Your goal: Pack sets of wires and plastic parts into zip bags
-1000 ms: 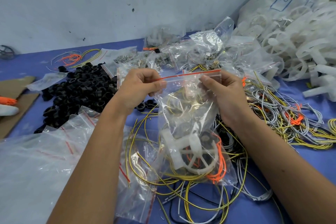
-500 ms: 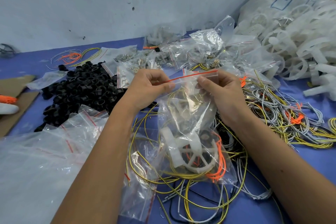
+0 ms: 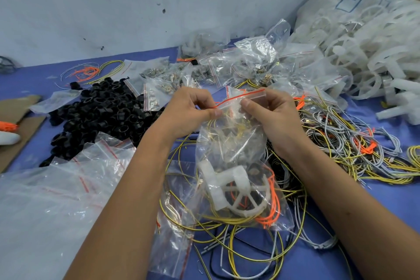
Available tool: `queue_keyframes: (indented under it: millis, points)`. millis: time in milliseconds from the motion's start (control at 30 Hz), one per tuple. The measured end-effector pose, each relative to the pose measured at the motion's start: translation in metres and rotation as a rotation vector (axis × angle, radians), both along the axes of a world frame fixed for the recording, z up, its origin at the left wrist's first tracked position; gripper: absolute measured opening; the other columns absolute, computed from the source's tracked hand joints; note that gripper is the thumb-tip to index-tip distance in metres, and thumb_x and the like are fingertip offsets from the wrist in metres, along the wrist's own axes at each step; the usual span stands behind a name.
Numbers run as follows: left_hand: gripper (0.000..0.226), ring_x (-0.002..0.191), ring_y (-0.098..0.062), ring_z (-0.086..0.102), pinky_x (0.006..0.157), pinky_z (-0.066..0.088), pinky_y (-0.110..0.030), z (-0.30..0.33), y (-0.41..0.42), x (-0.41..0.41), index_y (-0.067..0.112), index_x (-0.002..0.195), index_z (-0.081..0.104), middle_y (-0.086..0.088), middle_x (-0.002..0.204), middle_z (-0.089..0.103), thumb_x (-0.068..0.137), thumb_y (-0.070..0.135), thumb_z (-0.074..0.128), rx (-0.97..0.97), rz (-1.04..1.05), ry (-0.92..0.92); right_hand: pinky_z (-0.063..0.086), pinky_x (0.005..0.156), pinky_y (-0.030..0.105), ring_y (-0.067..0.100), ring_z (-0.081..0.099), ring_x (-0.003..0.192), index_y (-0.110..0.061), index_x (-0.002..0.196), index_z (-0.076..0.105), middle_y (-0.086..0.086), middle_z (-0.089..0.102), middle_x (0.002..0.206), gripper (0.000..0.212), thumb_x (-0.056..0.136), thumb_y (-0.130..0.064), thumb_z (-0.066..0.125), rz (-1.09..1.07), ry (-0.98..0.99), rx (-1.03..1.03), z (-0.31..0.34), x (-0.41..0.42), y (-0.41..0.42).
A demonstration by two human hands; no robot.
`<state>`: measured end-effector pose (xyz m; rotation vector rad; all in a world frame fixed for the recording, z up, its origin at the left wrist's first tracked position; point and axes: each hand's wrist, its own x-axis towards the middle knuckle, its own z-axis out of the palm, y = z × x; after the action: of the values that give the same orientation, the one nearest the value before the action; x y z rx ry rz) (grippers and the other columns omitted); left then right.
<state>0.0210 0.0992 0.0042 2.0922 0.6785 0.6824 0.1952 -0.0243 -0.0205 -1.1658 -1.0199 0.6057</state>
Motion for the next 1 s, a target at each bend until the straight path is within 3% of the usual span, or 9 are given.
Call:
queue_keyframes:
  millis: [67,133,233,333,533,667,800,900,1000]
  points:
    - [0.007,0.070,-0.013,0.054,0.069,0.041,-0.027,0.004,-0.002,-0.001,0.007,0.080,0.077,-0.012,0.070,0.067,0.084,0.006,0.082,-0.012,-0.034,0.018,0.046,0.055,0.017,0.006,0.059,0.057,-0.016,0.078,0.073,-0.004,0.070,0.067,0.017,0.092,-0.007,0.073,0.006,-0.002,0.003,0.000,0.000,0.001]
    - [0.006,0.070,-0.018,0.054,0.067,0.043,-0.029,0.008,-0.006,0.000,0.016,0.085,0.079,-0.018,0.076,0.070,0.084,0.013,0.084,-0.021,-0.038,-0.003,0.048,0.058,0.018,0.006,0.061,0.061,-0.017,0.080,0.075,0.001,0.072,0.071,0.017,0.091,-0.005,0.074,0.020,-0.011,0.014,-0.001,-0.001,0.001]
    - [0.013,0.061,-0.010,0.052,0.062,0.040,-0.024,0.009,-0.008,0.004,0.018,0.077,0.075,-0.006,0.066,0.064,0.085,0.012,0.083,0.042,-0.027,-0.001,0.050,0.061,0.021,0.012,0.061,0.067,-0.015,0.082,0.076,0.010,0.071,0.076,0.015,0.090,-0.002,0.075,0.030,-0.015,0.027,-0.001,-0.002,0.001]
    - [0.019,0.050,0.003,0.046,0.055,0.034,-0.012,0.009,-0.009,0.008,0.012,0.074,0.068,0.004,0.064,0.058,0.084,0.004,0.081,0.105,-0.040,0.017,0.052,0.064,0.024,0.016,0.064,0.069,-0.014,0.084,0.076,0.007,0.072,0.074,0.015,0.090,0.000,0.074,0.052,-0.009,0.031,-0.002,-0.002,0.001]
    - [0.008,0.063,-0.009,0.052,0.060,0.041,-0.021,0.007,-0.014,0.013,0.010,0.084,0.075,0.007,0.068,0.065,0.086,0.014,0.082,0.122,-0.024,0.002,0.052,0.066,0.026,0.016,0.065,0.070,-0.016,0.085,0.079,0.012,0.074,0.077,0.013,0.089,-0.004,0.076,0.071,-0.054,0.046,-0.004,0.000,0.003]
    - [0.009,0.062,-0.009,0.051,0.060,0.040,-0.022,0.010,-0.016,0.016,0.006,0.081,0.073,-0.001,0.070,0.063,0.086,0.007,0.080,0.150,0.002,-0.051,0.050,0.062,0.025,0.014,0.064,0.066,-0.008,0.086,0.076,0.018,0.073,0.077,0.008,0.093,-0.010,0.074,0.019,-0.120,0.014,-0.004,0.000,0.001]
    - [0.014,0.062,-0.017,0.056,0.060,0.043,-0.026,0.015,-0.011,0.015,0.013,0.080,0.067,-0.004,0.066,0.062,0.091,0.008,0.074,0.123,0.180,-0.271,0.043,0.055,0.022,0.009,0.055,0.059,-0.002,0.080,0.065,0.008,0.065,0.067,0.037,0.099,-0.034,0.067,0.093,-0.187,-0.043,0.005,-0.004,-0.005]
    - [0.020,0.061,-0.016,0.056,0.063,0.046,-0.028,0.017,-0.006,0.013,0.026,0.076,0.064,0.004,0.063,0.061,0.090,0.015,0.073,0.115,0.309,-0.393,0.051,0.062,0.032,0.018,0.064,0.065,-0.008,0.093,0.071,0.018,0.069,0.079,0.052,0.087,-0.059,0.066,0.311,-0.425,-0.234,0.014,-0.011,-0.011]
    - [0.020,0.054,-0.006,0.049,0.058,0.041,-0.023,0.015,0.001,0.012,0.029,0.075,0.064,0.015,0.059,0.059,0.089,0.020,0.075,0.111,0.380,-0.404,0.059,0.072,0.053,0.038,0.071,0.077,-0.010,0.096,0.072,0.020,0.073,0.085,0.039,0.087,-0.048,0.074,0.405,-0.590,-0.310,0.016,-0.017,-0.012]
